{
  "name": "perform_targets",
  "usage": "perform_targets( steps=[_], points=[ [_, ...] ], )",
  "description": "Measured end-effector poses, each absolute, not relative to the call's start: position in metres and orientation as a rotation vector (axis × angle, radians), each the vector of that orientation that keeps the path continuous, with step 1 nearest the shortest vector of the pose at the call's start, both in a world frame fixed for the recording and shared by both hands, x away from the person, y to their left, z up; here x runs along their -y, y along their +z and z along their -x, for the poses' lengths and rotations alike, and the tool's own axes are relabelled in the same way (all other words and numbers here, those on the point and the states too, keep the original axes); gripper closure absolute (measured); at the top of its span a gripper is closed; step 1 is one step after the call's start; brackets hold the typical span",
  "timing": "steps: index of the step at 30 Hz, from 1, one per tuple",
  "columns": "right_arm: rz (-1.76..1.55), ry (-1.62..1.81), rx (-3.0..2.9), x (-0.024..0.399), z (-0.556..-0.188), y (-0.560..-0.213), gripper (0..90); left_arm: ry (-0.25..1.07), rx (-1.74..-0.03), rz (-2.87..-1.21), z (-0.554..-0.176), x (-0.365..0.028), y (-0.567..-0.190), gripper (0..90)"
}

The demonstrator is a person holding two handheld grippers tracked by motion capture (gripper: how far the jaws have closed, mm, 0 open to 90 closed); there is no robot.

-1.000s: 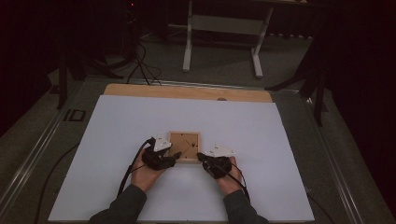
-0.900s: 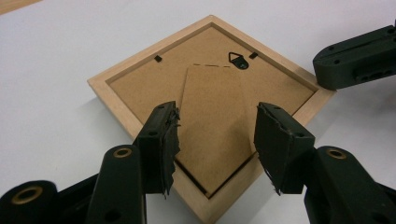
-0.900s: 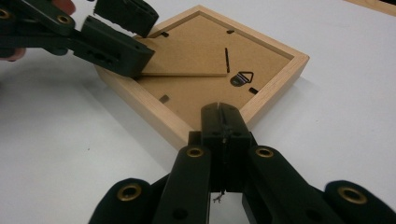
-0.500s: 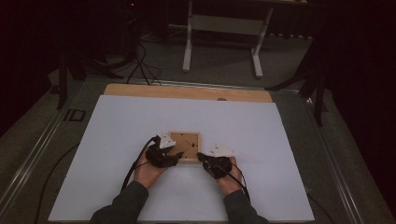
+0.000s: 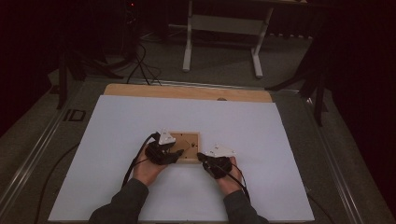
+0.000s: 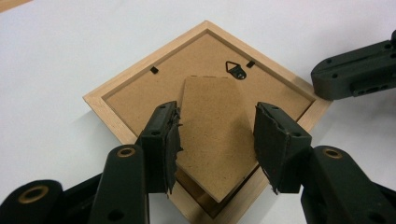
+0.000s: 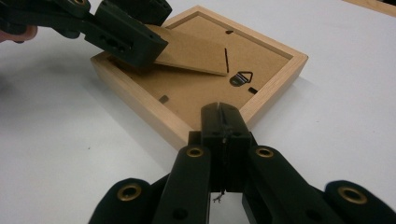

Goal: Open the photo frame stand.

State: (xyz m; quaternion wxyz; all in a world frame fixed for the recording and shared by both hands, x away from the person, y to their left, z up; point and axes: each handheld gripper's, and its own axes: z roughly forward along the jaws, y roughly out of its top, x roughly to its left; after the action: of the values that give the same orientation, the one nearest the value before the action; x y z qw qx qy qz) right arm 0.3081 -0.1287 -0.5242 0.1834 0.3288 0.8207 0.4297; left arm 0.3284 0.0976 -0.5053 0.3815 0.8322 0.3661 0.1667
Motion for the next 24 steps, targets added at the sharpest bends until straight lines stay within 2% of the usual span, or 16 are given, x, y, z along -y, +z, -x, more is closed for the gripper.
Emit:
perform_targets(
  steps=[4,8,11,14,21,22,23,24],
  points=[
    [-0.926,1.212,-2.315,0.129,-0.308,-0.524,89.9,0.430,-0.927,-2.125,-0.328,-0.098,-0.505,50.8],
    [-0.925,1.212,-2.315,0.129,-0.308,-0.524,89.9,0.423,-0.934,-2.073,-0.325,-0.104,-0.498,47.2],
    [-0.924,1.212,-2.315,0.129,-0.308,-0.524,89.9,0.414,-0.935,-2.034,-0.319,-0.111,-0.489,48.0],
    [-0.923,1.211,-2.314,0.129,-0.308,-0.524,89.9,0.406,-0.919,-2.030,-0.311,-0.117,-0.484,59.6],
    [-0.927,1.213,-2.314,0.129,-0.308,-0.524,89.9,0.360,-0.936,-2.047,-0.303,-0.126,-0.486,79.0],
    [-0.926,1.213,-2.314,0.129,-0.308,-0.524,89.9,0.348,-0.950,-2.056,-0.302,-0.129,-0.490,79.0],
    [-0.926,1.214,-2.313,0.129,-0.308,-0.525,89.9,0.344,-0.960,-2.055,-0.301,-0.130,-0.492,85.6],
    [-0.926,1.213,-2.313,0.129,-0.308,-0.525,89.9,0.335,-0.965,-2.054,-0.301,-0.131,-0.494,88.3]
  ],
)
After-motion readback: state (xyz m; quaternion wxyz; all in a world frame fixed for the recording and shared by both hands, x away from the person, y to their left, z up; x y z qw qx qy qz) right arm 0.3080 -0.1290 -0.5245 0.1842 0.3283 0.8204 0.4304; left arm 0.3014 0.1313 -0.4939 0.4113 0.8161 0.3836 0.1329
